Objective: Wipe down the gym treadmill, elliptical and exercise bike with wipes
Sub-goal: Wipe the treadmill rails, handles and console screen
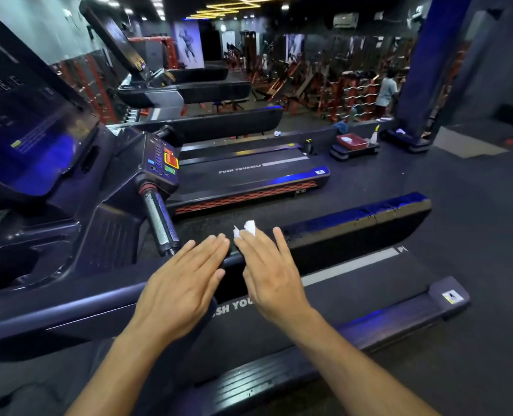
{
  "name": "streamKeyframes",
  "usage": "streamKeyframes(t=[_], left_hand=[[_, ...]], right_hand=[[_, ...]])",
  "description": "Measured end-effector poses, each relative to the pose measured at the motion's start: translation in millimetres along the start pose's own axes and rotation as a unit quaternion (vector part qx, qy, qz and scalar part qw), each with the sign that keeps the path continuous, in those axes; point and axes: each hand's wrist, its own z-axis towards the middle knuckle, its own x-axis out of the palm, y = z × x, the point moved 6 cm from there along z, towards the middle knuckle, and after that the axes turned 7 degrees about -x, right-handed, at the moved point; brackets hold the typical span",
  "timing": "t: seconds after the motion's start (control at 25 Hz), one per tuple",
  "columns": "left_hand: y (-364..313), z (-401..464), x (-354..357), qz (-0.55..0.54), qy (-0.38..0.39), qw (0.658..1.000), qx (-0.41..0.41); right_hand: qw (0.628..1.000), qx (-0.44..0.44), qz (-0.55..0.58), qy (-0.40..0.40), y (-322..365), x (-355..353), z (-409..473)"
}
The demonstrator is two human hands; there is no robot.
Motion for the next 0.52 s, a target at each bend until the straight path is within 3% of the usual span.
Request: streamKeyframes(t=[0.32, 0.44, 0.52], left_hand=[[-1, -1, 12, 0.092, 0.018, 0.995, 0.022], [-2, -1, 13, 0.084, 0.017, 0.996, 0.01], [-3, 0, 11, 0.079, 0.017, 0.997, 0.005]], right_hand=[[0.985, 0.14, -0.097, -0.042, -115, -37, -39], [0.981, 0.169, -0.078, -0.048, -98, -33, -31], [0.988, 0.134, -0.062, -0.037, -60, -21, -19]])
